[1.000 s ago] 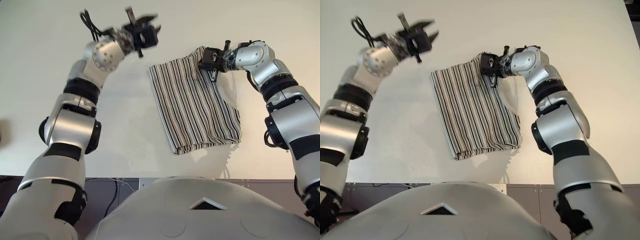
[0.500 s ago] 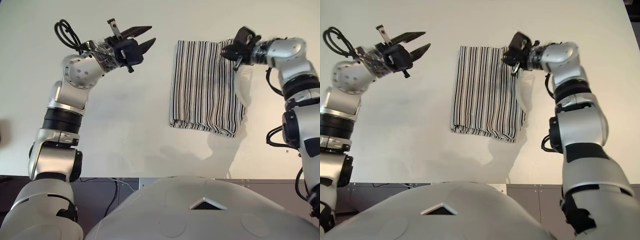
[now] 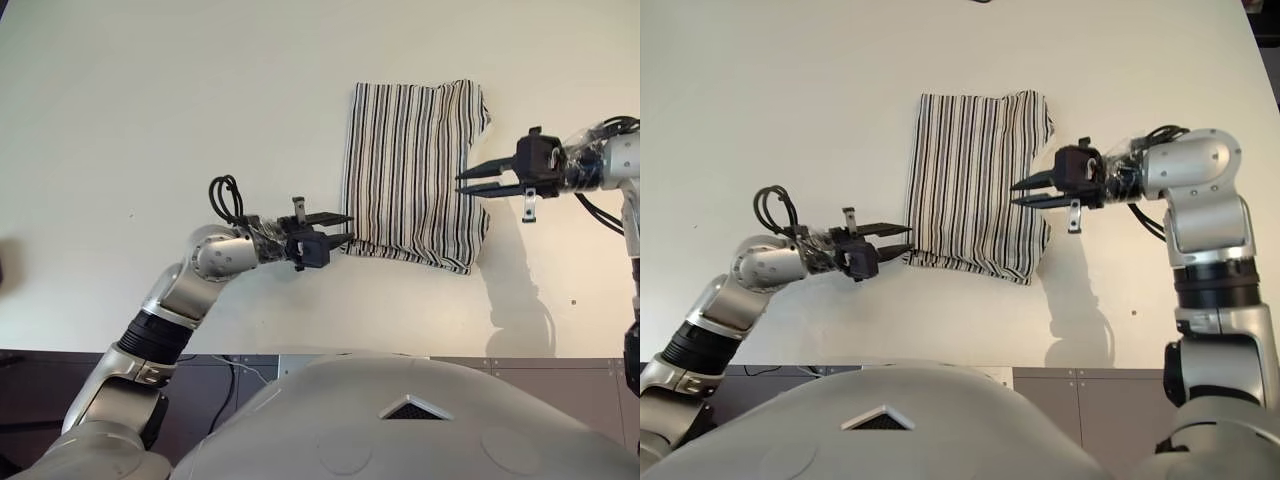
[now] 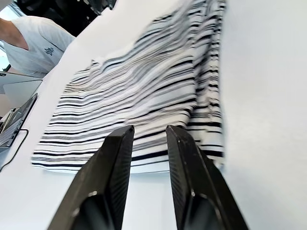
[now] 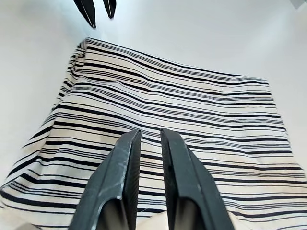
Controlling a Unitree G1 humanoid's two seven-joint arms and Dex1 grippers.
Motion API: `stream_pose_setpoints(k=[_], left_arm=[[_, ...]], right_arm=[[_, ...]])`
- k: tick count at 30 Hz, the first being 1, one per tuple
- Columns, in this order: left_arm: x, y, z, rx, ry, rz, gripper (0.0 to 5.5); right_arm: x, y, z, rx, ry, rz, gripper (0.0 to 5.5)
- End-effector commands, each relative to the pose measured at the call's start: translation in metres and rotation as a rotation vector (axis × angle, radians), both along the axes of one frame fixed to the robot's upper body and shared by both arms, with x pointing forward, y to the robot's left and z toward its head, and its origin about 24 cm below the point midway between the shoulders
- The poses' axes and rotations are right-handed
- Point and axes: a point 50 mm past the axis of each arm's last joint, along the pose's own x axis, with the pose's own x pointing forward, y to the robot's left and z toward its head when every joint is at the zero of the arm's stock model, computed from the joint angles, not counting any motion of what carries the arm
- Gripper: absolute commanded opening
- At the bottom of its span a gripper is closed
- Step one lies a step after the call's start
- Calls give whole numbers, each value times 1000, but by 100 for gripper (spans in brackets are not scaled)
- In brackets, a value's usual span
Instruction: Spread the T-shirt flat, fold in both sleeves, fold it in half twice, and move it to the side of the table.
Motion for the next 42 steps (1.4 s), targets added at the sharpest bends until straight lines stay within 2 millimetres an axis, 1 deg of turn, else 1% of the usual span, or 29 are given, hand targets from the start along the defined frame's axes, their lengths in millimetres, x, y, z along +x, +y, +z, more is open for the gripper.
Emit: stream_pose_setpoints(k=[1,3,5,7,9,11,13,14,15,16,17,20,22,24,25,26,28,30,32,36,40,42], left_arm=[[-19,25,-34,185,52,-27,123],[-26,34,-46,258,59,-64,123],[-34,35,-52,244,102,-66,123],[-45,33,-49,182,173,-52,123],[-57,35,-47,156,223,-43,123],[-69,38,-48,155,263,-28,123],[-81,37,-46,129,297,-2,123],[-84,35,-43,110,302,12,123],[-82,34,-37,77,290,40,123],[-79,33,-31,51,275,61,123],[-67,32,-20,9,227,90,123],[-24,25,14,-115,64,160,123],[7,17,23,-118,-15,157,123],[30,9,26,-89,-55,132,123],[39,5,22,-44,-62,95,123],[45,4,16,27,-86,52,123],[49,2,3,131,-52,-28,123],[43,1,-11,198,19,-109,123],[33,3,-21,227,76,-159,123],[9,10,-33,277,171,-240,123],[-13,38,-45,415,226,-267,123],[-18,47,-44,417,229,-235,123]], right_arm=[[-25,-7,-5,-85,-3,49,74],[-31,-6,-9,-97,0,64,74],[-31,-3,-12,-104,-16,72,74],[-35,-5,-19,-151,-41,96,74],[-41,-9,-24,-195,-60,123,74],[-44,-10,-25,-206,-81,131,74],[-43,-10,-25,-211,-118,142,74],[-43,-9,-25,-215,-144,150,74],[-41,-7,-25,-203,-175,140,74],[-39,-6,-24,-189,-197,125,74],[-37,-4,-24,-172,-208,110,74],[-36,-1,-25,-140,-221,78,74],[-36,5,-27,-120,-226,71,74],[-36,10,-28,-106,-230,73,74],[-35,12,-29,-102,-234,75,74],[-34,15,-29,-100,-238,80,74],[-32,19,-29,-99,-248,97,74],[-31,23,-28,-94,-257,107,74],[-29,25,-27,-92,-261,112,74],[-32,21,-27,-100,-253,108,74],[-35,16,-27,-120,-241,110,74],[-36,11,-24,-130,-239,112,74]])
